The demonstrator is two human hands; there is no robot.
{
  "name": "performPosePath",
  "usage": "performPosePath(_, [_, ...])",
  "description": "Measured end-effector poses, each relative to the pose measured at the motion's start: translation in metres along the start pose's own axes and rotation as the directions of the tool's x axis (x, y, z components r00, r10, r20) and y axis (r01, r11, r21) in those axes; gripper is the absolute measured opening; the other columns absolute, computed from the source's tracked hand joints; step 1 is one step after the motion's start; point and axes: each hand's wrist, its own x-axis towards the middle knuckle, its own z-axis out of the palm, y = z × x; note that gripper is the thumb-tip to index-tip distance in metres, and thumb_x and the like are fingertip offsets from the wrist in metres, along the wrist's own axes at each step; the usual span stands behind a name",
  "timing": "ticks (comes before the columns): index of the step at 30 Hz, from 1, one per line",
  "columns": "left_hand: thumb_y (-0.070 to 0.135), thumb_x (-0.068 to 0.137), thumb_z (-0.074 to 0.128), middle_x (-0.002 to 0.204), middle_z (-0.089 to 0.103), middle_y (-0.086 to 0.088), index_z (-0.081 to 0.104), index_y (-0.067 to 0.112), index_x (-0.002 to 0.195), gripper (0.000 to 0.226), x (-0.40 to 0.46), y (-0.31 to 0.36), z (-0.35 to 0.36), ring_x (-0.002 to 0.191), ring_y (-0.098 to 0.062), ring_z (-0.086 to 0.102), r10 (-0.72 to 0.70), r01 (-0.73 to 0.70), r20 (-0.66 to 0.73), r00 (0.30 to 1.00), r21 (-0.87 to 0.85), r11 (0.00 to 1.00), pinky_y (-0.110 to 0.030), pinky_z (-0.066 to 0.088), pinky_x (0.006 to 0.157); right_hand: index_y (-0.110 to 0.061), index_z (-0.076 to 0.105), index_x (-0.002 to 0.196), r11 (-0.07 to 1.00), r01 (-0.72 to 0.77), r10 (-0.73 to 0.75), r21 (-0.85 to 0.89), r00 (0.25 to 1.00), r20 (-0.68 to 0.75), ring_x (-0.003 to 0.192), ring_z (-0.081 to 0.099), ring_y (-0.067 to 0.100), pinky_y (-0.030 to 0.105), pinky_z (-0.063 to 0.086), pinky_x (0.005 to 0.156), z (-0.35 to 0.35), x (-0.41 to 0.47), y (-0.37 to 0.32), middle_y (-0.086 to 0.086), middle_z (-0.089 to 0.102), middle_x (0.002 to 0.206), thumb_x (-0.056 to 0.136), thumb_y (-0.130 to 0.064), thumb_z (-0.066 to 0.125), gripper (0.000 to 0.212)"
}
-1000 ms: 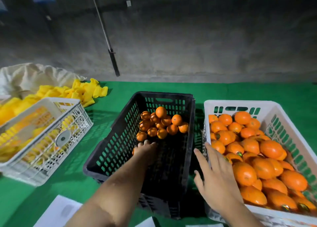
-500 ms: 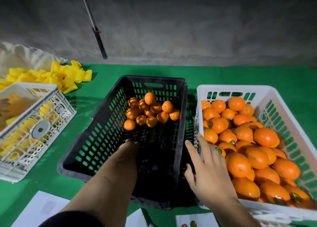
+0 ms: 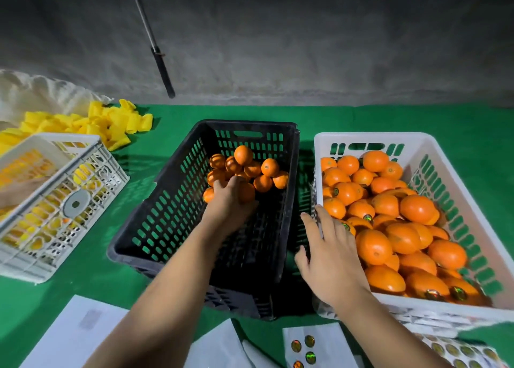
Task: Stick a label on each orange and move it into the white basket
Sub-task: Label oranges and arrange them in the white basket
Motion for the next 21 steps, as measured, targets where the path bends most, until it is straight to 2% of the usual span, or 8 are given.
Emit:
performPosePath(3, [0.038, 0.091, 0.077, 0.133, 0.05, 0.005, 0.048, 0.028, 0.141, 0.058, -0.069, 0.009, 0.004, 0.112, -0.014, 0.055, 0.154, -0.205, -0.242, 0.958, -0.201, 0.958, -0.029, 0.047, 0.089, -0.015, 0.048, 0.149, 0.999, 0.036, -0.037, -0.015, 0.997, -0.068, 0.132, 0.045, 0.037, 0.051, 0.045, 0.103, -0.001, -0.004, 0.0, 0.014, 0.039, 0.156, 0.093, -0.035, 0.06, 0.061])
performPosePath(5, [0.045, 0.093, 0.073, 0.134, 0.051, 0.014, 0.044, 0.034, 0.141, 0.057, -0.119, 0.01, 0.022, 0.116, -0.005, 0.058, 0.215, -0.319, -0.313, 0.925, -0.335, 0.886, -0.021, 0.051, 0.091, -0.013, 0.052, 0.144, 0.998, 0.068, -0.069, -0.008, 0.99, -0.12, 0.128, 0.047, 0.036, 0.05, 0.046, 0.101, -0.002, -0.008, 0.0, 0.013, 0.044, 0.15, 0.093, -0.032, 0.061, 0.055])
performPosePath(7, [0.047, 0.094, 0.07, 0.14, 0.046, 0.019, 0.041, 0.037, 0.143, 0.058, -0.163, 0.009, 0.041, 0.122, -0.006, 0.057, 0.285, -0.412, -0.344, 0.895, -0.387, 0.825, -0.016, 0.051, 0.092, -0.013, 0.053, 0.142, 0.996, 0.085, -0.078, 0.042, 0.988, -0.134, 0.126, 0.048, 0.034, 0.05, 0.045, 0.102, -0.007, -0.013, 0.001, 0.011, 0.048, 0.145, 0.095, -0.03, 0.06, 0.05])
performPosePath(12, [0.035, 0.096, 0.071, 0.155, 0.035, 0.006, 0.038, 0.032, 0.149, 0.063, -0.224, -0.022, 0.095, 0.142, -0.019, 0.045, 0.513, -0.637, -0.395, 0.762, -0.314, 0.704, -0.022, 0.044, 0.108, -0.013, 0.059, 0.134, 0.957, 0.186, -0.133, 0.222, 0.963, -0.234, 0.119, 0.052, 0.03, 0.041, 0.041, 0.101, -0.003, -0.044, 0.009, 0.008, 0.054, 0.132, 0.097, -0.021, 0.059, 0.038])
performPosePath(15, [0.046, 0.097, 0.07, 0.155, 0.034, 0.019, 0.035, 0.047, 0.149, 0.063, -0.241, -0.04, 0.12, 0.139, -0.003, 0.046, 0.451, -0.499, -0.215, 0.866, -0.427, 0.754, -0.012, 0.046, 0.099, -0.015, 0.061, 0.13, 0.897, 0.237, -0.129, 0.374, 0.948, -0.292, 0.121, 0.048, 0.024, 0.032, 0.035, 0.104, 0.016, -0.09, 0.016, 0.006, 0.052, 0.131, 0.098, -0.021, 0.054, 0.033])
performPosePath(18, [0.034, 0.095, 0.076, 0.144, 0.04, 0.025, 0.037, 0.052, 0.143, 0.065, -0.253, -0.055, 0.15, 0.119, 0.003, 0.056, 0.353, -0.309, -0.006, 0.936, -0.496, 0.812, -0.01, 0.05, 0.085, -0.012, 0.07, 0.119, 0.917, 0.229, -0.123, 0.328, 0.942, -0.312, 0.118, 0.051, 0.03, 0.039, 0.04, 0.102, 0.047, -0.14, 0.023, 0.013, 0.056, 0.126, 0.089, -0.01, 0.068, 0.031])
performPosePath(20, [0.044, 0.096, 0.071, 0.132, 0.047, 0.028, 0.033, 0.056, 0.137, 0.058, -0.253, -0.066, 0.166, 0.106, 0.0, 0.06, 0.295, -0.228, 0.119, 0.948, -0.395, 0.89, -0.02, 0.053, 0.086, -0.011, 0.074, 0.111, 0.943, 0.162, -0.101, 0.29, 0.971, -0.214, 0.11, 0.056, 0.031, 0.042, 0.046, 0.095, 0.069, -0.164, 0.027, 0.015, 0.061, 0.118, 0.08, -0.002, 0.075, 0.032])
performPosePath(21, [0.052, 0.096, 0.067, 0.127, 0.051, 0.026, 0.031, 0.056, 0.136, 0.054, -0.252, -0.071, 0.173, 0.104, -0.002, 0.061, 0.257, -0.171, 0.209, 0.944, -0.357, 0.918, -0.027, 0.054, 0.088, -0.013, 0.074, 0.111, 0.95, 0.105, -0.085, 0.292, 0.993, -0.083, 0.108, 0.058, 0.029, 0.043, 0.05, 0.093, 0.079, -0.171, 0.029, 0.011, 0.062, 0.118, 0.08, 0.0, 0.076, 0.034])
